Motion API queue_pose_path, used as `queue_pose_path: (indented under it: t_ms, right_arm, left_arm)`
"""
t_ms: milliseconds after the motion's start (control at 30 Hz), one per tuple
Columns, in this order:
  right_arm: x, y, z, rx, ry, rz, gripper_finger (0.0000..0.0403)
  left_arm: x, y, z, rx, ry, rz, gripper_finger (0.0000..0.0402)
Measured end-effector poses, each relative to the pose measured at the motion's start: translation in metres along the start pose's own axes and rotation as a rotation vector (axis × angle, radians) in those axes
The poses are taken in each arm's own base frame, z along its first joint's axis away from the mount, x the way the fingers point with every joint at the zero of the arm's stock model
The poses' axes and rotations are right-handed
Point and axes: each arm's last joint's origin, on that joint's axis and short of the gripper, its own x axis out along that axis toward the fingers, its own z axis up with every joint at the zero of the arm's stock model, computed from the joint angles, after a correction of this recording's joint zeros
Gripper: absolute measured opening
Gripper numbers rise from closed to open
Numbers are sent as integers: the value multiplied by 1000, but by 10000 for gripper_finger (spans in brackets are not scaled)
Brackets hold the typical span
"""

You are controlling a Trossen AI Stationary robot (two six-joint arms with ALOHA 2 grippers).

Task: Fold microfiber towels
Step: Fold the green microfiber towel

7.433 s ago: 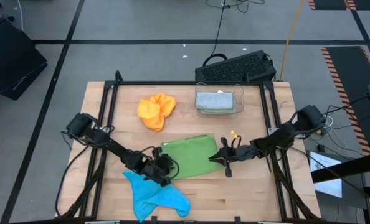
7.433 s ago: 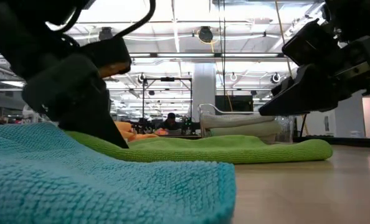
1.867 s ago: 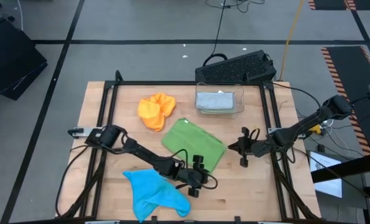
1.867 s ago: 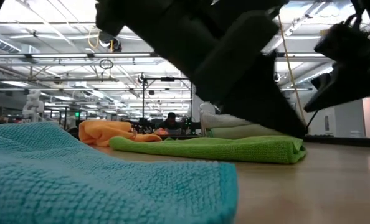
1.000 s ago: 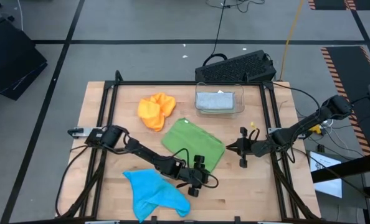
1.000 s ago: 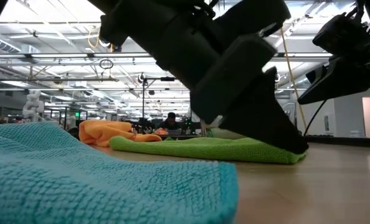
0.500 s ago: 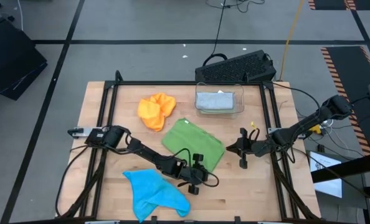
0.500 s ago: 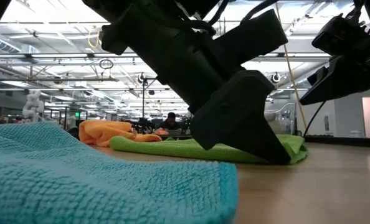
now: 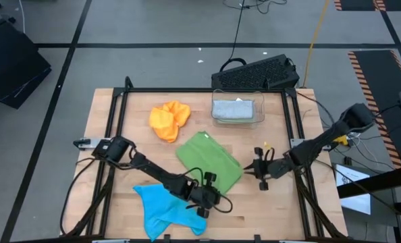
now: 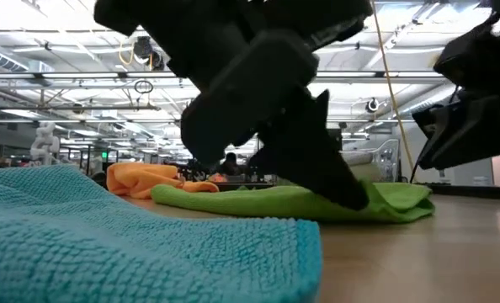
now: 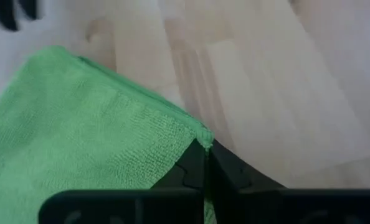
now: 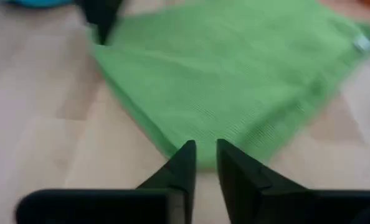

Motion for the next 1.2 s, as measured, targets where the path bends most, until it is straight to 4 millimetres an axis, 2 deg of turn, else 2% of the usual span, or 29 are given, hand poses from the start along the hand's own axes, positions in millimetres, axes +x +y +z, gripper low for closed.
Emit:
queue_pose_path:
  t_ms: [267,433,667,800,900,1067,1200]
  right_arm:
    - [22,18,-7,-120,-51,73,173]
    - [32,23,-9,-113,-63,88,213]
    - [41,33,7,-211,-40,98,223]
    - [42,34,9,-273,-43,93,220]
    - [43,31,9,-292,-42,74,220]
    - [46,23,13,-302,-54,30,220]
    - [48,19,12,-335,-29,103,218]
  left_arm:
    - [-21,-5,4,-28,40,62,11]
    - [-29,-9,2,-47,84,79,4]
    - [-31,-12,-5,-98,141,93,12]
    - [-40,-14,-2,-108,134,114,5]
    - [-48,-15,3,-108,108,127,10]
    - [-47,-15,2,-104,119,127,5]
    - [-48,-15,0,-110,135,132,11]
